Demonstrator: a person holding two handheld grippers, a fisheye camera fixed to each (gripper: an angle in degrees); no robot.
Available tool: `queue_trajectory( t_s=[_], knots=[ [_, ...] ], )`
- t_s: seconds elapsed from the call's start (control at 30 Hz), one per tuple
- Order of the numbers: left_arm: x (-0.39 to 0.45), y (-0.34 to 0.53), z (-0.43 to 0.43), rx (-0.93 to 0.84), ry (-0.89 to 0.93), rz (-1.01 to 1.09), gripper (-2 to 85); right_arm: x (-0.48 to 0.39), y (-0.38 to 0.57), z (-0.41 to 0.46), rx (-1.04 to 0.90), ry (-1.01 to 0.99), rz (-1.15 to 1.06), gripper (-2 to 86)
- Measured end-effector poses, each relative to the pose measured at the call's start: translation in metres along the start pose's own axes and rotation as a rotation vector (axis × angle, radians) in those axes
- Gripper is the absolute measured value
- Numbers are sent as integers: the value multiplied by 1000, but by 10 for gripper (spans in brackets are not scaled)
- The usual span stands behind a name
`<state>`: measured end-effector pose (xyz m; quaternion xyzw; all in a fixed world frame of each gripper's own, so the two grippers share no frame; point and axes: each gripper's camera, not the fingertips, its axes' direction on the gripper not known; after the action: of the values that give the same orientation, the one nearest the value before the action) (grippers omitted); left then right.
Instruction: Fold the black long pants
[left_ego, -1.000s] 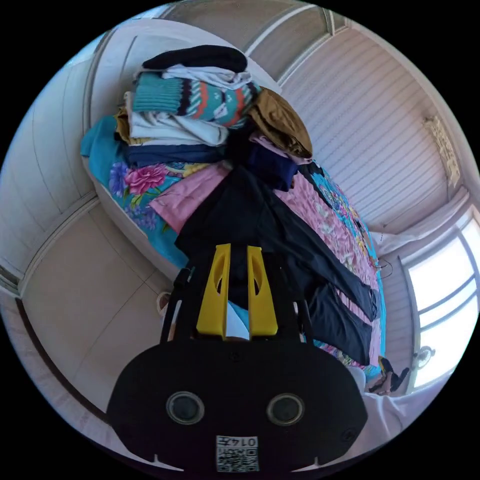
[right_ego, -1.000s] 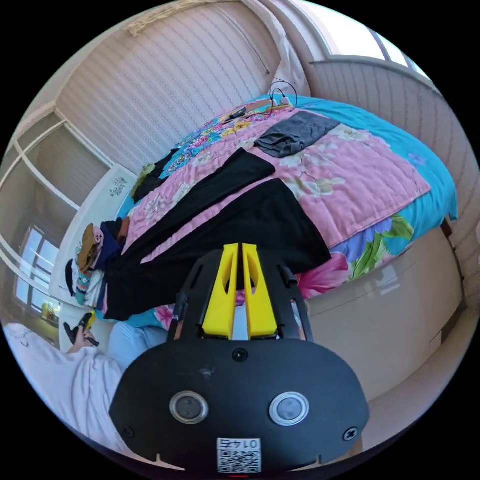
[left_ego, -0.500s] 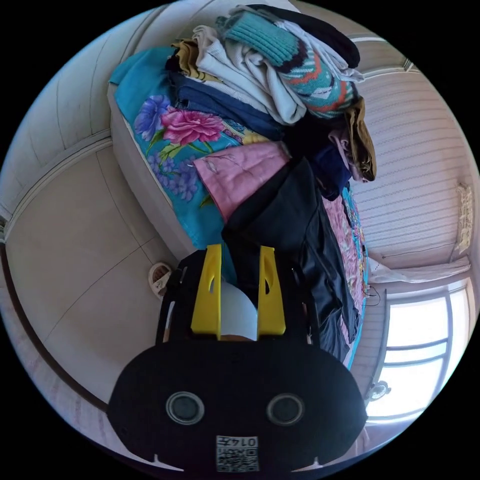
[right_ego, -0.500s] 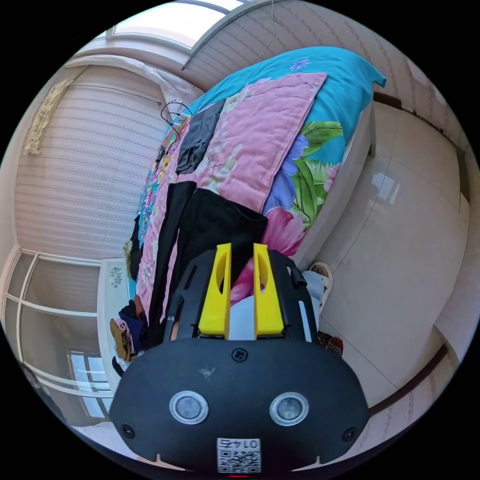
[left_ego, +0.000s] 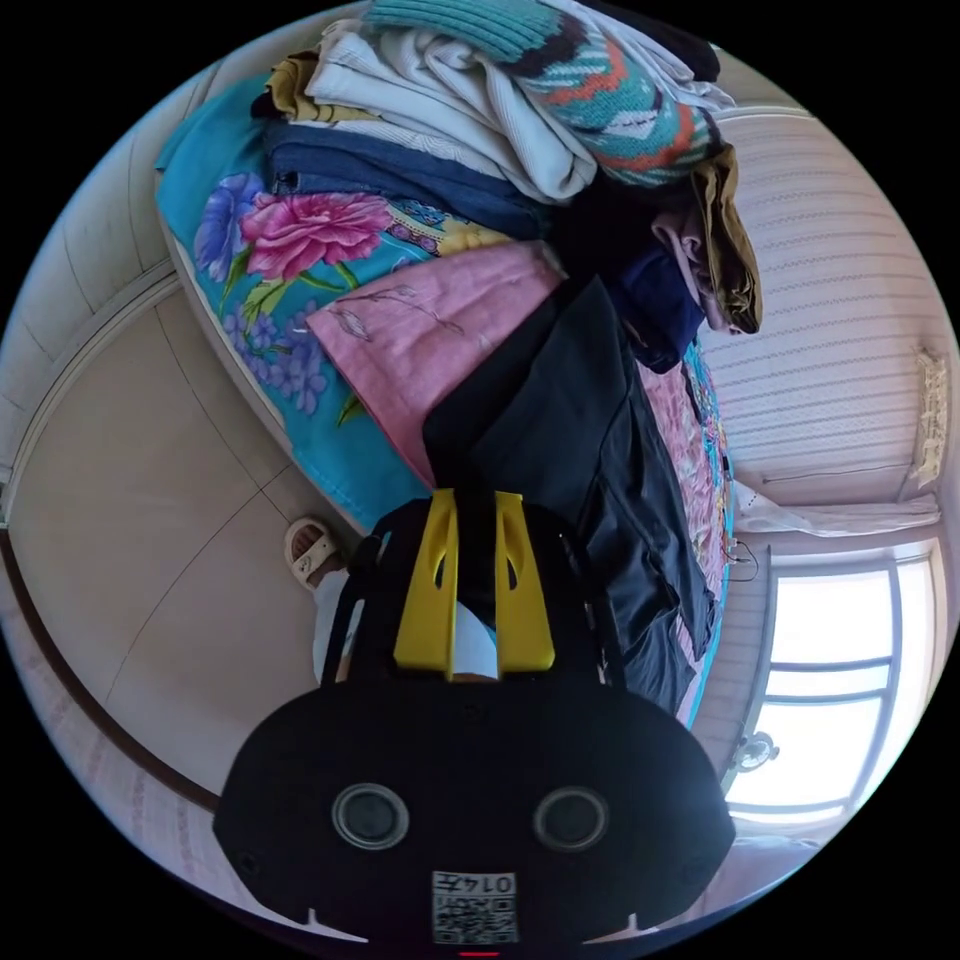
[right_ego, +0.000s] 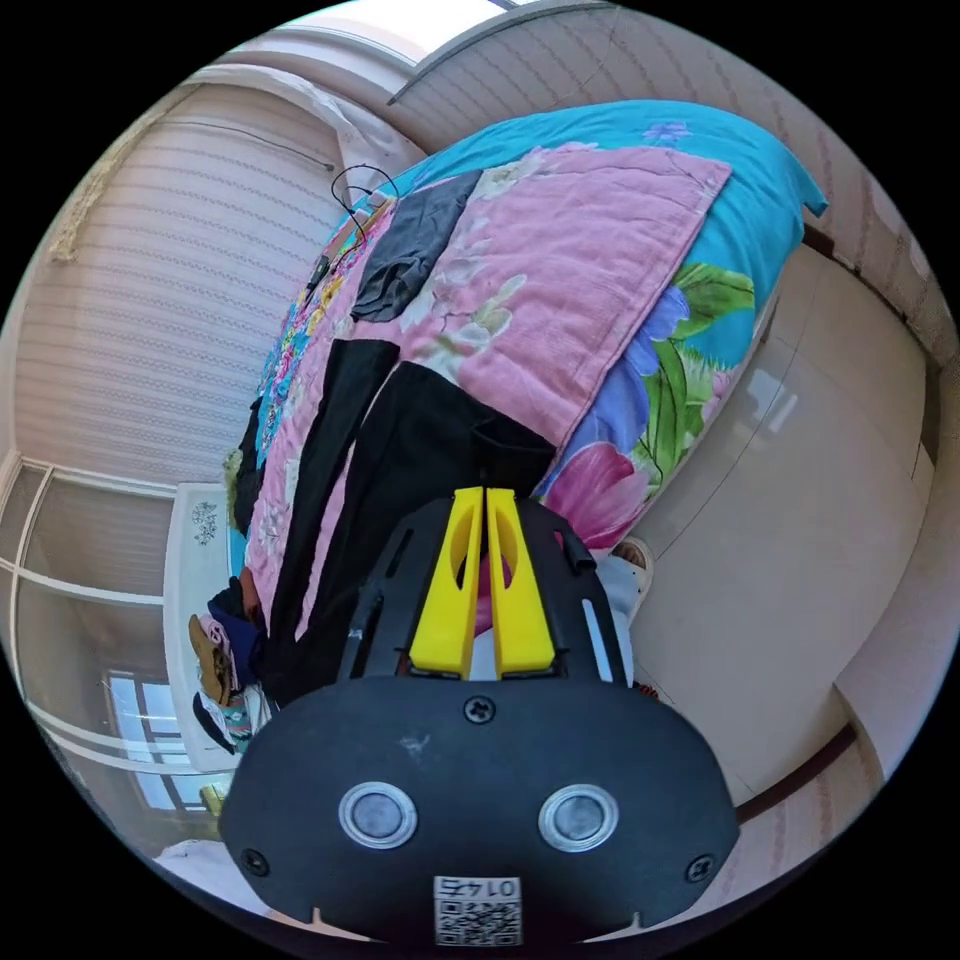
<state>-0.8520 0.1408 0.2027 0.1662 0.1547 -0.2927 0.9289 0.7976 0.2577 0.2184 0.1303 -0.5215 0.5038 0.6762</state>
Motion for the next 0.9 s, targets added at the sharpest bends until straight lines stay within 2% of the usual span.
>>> queue_trajectory(
  t_s=[0.17, 0.33, 0.53, 0.7, 0.9],
  knots=[
    [-3, 0, -24, 73, 25, 89, -7, -27, -7, -24, 72, -40, -105, -1],
    [-5, -16, -72, 175, 232, 162, -9, -79, -50, -36, 93, -85, -256, -2],
    [34, -70, -84, 245, 344, 195, -9, -144, -129, -2, 40, -122, -328, -1],
    [77, -125, -64, 230, 270, 230, -9, -190, -190, 58, -50, 19, -309, 1],
    [115, -176, -22, 227, 126, 184, 1, -219, -249, 135, -102, 23, -244, 24]
  ],
)
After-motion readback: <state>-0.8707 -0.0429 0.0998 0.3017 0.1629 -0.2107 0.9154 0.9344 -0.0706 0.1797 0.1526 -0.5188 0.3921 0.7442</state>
